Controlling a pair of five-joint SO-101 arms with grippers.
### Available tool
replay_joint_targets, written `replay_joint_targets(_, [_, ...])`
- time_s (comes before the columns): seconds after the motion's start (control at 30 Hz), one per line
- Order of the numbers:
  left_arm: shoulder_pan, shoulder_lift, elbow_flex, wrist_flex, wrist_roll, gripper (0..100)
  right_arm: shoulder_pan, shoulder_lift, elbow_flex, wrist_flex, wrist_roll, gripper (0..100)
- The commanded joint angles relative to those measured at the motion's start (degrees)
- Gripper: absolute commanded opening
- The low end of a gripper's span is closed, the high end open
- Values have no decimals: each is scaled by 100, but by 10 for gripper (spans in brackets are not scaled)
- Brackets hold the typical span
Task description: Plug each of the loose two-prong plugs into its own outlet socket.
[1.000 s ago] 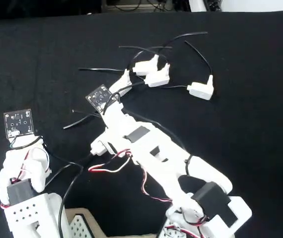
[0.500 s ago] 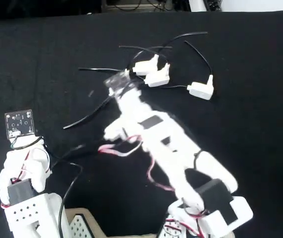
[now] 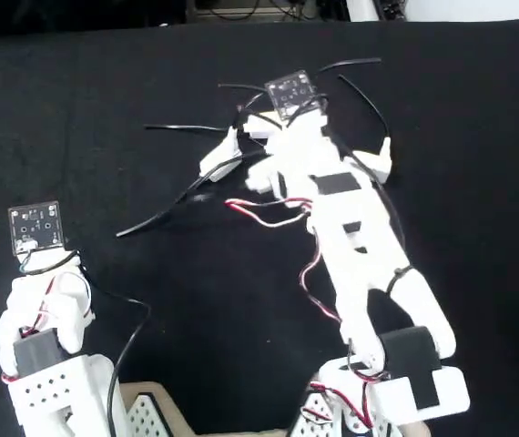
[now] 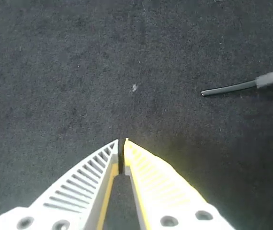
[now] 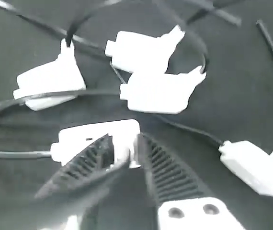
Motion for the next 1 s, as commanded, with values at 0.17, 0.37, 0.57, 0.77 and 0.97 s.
replay_joint_targets(0.17, [4, -53, 57, 0, -9, 160, -149, -549, -734, 1116, 44, 116])
replay_joint_targets(0.37, [4, -53, 48, -9, -9, 122, -158, -1789, -593, 2549, 79, 14])
replay_joint_targets(0.57, [163, -62, 22, -9, -9, 34, -246, -3626, 901, 2875, -18, 13])
replay_joint_targets(0.77, [664, -62, 4, 0, -9, 30, -229, -5824, 2598, 2620, -404, 14])
replay_joint_targets(0.97, [989, -62, 4, 0, 167, 30, -211, -7292, 3565, 2620, -440, 15])
